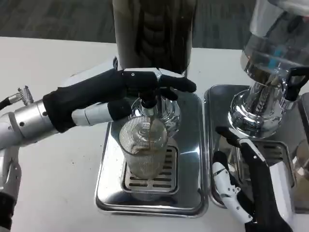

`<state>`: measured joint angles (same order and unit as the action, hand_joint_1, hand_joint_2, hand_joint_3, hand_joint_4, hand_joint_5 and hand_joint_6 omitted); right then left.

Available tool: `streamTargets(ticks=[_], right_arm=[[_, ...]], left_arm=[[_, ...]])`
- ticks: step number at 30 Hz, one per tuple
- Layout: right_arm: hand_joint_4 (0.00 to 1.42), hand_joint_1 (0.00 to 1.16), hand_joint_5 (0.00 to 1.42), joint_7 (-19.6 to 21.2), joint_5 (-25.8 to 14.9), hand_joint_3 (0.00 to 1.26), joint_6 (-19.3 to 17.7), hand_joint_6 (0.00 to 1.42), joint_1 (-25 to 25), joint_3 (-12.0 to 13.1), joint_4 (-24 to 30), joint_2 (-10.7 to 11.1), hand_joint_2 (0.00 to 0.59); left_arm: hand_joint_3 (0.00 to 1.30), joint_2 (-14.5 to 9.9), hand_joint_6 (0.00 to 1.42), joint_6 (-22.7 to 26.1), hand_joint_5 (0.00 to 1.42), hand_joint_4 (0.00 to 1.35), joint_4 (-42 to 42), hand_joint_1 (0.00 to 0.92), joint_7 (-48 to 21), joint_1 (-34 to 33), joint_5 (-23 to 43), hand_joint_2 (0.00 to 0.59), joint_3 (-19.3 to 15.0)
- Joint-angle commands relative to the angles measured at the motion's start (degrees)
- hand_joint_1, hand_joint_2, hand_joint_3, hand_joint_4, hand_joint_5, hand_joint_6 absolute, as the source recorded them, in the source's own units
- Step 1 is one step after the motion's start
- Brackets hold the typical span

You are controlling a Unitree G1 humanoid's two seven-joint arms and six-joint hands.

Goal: Grasp the cup under the faucet to collect the drink, then remove the cup.

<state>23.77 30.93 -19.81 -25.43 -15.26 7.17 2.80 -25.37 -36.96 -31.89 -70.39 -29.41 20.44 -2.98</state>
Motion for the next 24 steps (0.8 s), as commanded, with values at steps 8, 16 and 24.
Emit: streamTargets(ticks=[8,16,24], right_arm=[[0.22,0.31,0.21,-1.4,-0.7,0.27,-0.4,0.14,0.0,0.2,0.6,0.2,0.415],[0.21,0.31,0.21,-3.3,-2.1,0.27,-0.2,0.13,0.2,0.2,0.8,0.7,0.412],[0.09,0.34,0.11,-9.4,-4.3,0.13,1.5,0.07,1.5,0.2,0.7,1.6,0.28]], left_arm=[[0.28,-1.8,0.26,-4.6,0.15,0.18,0.7,0.0,0.6,2.0,-3.1,0.08,2.8],[0.27,-2.6,0.26,-6.1,0.15,0.18,0.5,0.0,2.2,2.5,-3.8,0.08,4.0],[0.27,-3.1,0.26,-7.5,0.14,0.17,0.9,0.0,3.7,3.1,-4.5,0.079,4.8]])
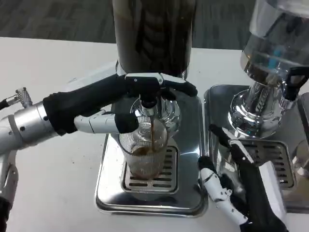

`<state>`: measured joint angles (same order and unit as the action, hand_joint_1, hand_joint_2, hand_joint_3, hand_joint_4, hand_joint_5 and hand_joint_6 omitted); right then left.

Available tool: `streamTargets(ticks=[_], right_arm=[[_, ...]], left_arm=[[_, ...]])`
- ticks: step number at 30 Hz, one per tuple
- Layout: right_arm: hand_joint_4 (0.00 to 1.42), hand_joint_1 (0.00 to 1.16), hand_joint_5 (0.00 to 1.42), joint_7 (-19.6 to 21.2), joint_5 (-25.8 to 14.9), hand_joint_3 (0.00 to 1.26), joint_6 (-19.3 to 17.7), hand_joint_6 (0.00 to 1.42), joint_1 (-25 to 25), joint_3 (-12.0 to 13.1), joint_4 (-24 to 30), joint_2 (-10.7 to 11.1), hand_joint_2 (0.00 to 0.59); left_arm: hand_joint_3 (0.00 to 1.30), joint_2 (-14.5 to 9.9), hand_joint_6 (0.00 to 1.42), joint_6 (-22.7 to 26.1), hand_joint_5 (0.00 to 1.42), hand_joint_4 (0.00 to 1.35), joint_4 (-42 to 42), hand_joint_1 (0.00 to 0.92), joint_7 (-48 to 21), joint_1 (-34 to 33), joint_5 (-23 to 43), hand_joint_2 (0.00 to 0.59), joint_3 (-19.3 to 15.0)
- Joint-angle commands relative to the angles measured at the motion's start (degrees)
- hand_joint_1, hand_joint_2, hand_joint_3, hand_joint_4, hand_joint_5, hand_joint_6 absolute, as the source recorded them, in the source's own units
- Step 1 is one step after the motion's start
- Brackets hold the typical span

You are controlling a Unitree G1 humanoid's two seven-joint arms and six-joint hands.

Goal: Grasp the cup under the faucet to collect the drink, then remove the cup.

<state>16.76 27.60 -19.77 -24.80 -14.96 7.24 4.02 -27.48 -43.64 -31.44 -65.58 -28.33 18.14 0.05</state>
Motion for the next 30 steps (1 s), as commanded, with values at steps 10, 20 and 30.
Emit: streamTargets(ticks=[10,20,30], right_arm=[[0.0,0.4,0.0,-6.8,-1.9,0.01,3.2,0.0,1.8,-0.2,0.6,0.9,0.252],[0.0,0.39,0.0,-8.2,-3.4,0.0,3.5,0.0,2.6,0.0,-0.6,0.9,0.233],[0.0,0.38,0.0,-8.3,-3.9,0.0,4.1,0.0,5.8,-0.2,-3.1,0.1,0.228]], left_arm=[[0.26,-1.9,0.26,-2.8,0.13,0.17,0.6,0.0,0.9,2.4,-2.8,0.079,2.8],[0.26,-2.3,0.26,-3.0,0.13,0.16,1.4,0.0,1.9,2.8,-2.9,0.083,3.3],[0.26,-2.7,0.26,-2.9,0.13,0.16,2.4,0.0,2.8,3.5,-2.8,0.086,3.4]])
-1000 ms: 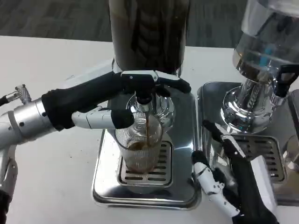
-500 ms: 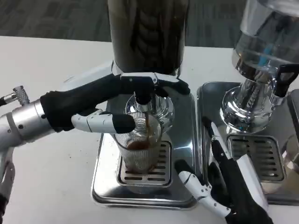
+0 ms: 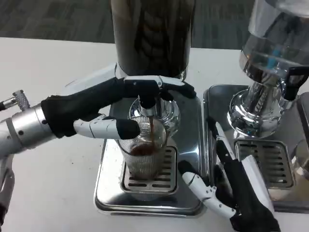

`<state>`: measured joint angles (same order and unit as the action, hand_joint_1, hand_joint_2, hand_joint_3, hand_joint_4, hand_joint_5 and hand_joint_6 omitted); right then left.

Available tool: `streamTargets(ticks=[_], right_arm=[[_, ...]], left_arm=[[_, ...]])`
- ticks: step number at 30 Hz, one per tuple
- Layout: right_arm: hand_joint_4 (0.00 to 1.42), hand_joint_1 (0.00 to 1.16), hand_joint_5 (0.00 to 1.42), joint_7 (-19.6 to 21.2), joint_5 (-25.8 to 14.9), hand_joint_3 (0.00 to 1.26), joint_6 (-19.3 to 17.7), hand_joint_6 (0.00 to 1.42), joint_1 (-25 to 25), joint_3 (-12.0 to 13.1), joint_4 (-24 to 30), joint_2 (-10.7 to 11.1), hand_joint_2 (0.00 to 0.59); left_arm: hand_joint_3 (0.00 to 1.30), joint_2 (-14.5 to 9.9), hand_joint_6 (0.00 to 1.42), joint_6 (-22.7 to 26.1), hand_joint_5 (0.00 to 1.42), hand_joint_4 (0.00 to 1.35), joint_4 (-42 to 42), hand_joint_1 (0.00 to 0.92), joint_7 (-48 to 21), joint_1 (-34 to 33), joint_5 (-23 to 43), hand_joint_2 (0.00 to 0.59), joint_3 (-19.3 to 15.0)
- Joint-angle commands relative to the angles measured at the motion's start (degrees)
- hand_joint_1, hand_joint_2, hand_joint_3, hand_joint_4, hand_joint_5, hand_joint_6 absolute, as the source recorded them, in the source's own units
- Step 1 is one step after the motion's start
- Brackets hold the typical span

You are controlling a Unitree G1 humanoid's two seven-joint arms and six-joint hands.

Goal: Grasp the cup under the faucet to collect the drink, then remove the cup.

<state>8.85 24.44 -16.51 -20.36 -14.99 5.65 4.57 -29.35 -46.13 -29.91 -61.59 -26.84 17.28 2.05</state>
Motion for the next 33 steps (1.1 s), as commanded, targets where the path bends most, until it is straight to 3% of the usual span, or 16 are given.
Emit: streamTargets(ticks=[1,33], right_arm=[[0.0,0.38,0.0,-0.5,-0.7,0.0,0.9,0.0,1.7,-0.2,-1.7,-0.4,0.228],[0.0,0.37,0.0,-0.3,-1.0,0.0,1.3,0.0,9.9,-2.7,-8.6,-1.7,0.232]], left_arm=[[0.26,-0.9,0.26,-0.5,0.13,0.16,0.9,0.0,-1.1,2.0,-1.9,0.086,1.4],[0.27,-2.4,0.26,-0.3,0.13,0.17,3.0,0.0,1.1,3.5,-1.3,0.091,0.9]])
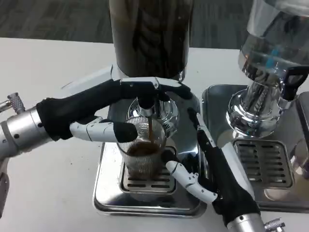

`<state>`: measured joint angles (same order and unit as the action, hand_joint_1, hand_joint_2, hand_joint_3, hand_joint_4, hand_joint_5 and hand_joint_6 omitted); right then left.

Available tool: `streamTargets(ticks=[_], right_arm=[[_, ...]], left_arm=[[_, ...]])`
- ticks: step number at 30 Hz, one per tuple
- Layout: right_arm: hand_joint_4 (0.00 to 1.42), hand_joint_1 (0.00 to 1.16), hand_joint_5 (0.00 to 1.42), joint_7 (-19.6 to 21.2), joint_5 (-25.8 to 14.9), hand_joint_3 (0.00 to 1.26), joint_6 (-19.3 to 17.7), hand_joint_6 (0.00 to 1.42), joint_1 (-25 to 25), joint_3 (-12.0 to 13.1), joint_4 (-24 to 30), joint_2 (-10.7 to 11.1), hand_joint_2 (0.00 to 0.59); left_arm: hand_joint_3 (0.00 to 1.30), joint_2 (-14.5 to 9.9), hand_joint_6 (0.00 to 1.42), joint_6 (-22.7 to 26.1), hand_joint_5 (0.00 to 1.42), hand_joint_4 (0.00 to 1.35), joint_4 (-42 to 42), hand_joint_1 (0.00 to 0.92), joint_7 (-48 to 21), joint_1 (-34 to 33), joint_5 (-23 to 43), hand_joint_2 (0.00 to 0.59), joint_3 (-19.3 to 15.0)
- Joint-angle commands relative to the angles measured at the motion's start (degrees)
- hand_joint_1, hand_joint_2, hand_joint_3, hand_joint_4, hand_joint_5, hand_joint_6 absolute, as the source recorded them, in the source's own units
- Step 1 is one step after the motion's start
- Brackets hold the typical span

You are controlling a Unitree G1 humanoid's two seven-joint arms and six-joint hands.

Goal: Grasp the cup under the faucet to collect the drink, then remove the cup.

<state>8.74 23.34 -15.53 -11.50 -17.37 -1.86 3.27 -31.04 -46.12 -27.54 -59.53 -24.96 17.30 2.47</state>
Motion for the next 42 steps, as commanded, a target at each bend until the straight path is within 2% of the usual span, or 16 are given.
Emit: streamTargets(ticks=[1,10,18,34,42], right_arm=[[0.0,0.37,0.0,-0.2,0.0,0.0,0.3,0.0,1.3,-0.4,-1.4,-0.5,0.232],[0.0,0.37,0.0,-0.3,-0.4,0.0,0.1,0.0,2.4,-0.6,-2.5,-0.5,0.233],[0.0,0.37,0.0,-0.5,-0.8,0.0,-0.2,0.0,3.7,-0.8,-3.8,-0.8,0.233],[0.0,0.37,0.0,-1.9,-2.3,0.0,-0.9,0.0,7.4,-1.1,-8.2,-0.9,0.233],[0.0,0.35,0.0,-3.8,-3.7,0.0,-1.7,0.0,9.4,-1.0,-10.6,-0.3,0.226]], left_arm=[[0.27,-0.8,0.26,-0.3,0.13,0.17,0.6,0.0,-0.9,1.6,-1.3,0.092,0.5],[0.27,-1.0,0.26,0.2,0.14,0.18,0.7,0.0,0.0,2.1,-1.2,0.095,0.0],[0.27,-1.2,0.26,0.5,0.14,0.18,1.1,0.0,3.8,3.6,-1.3,0.098,-2.6],[0.28,-2.1,0.3,1.4,0.18,0.2,1.2,0.0,11.9,10.8,0.3,0.114,-13.1],[0.32,-2.1,0.31,1.9,0.19,0.22,0.5,0.0,13.7,15.5,-0.2,0.119,-15.5]])
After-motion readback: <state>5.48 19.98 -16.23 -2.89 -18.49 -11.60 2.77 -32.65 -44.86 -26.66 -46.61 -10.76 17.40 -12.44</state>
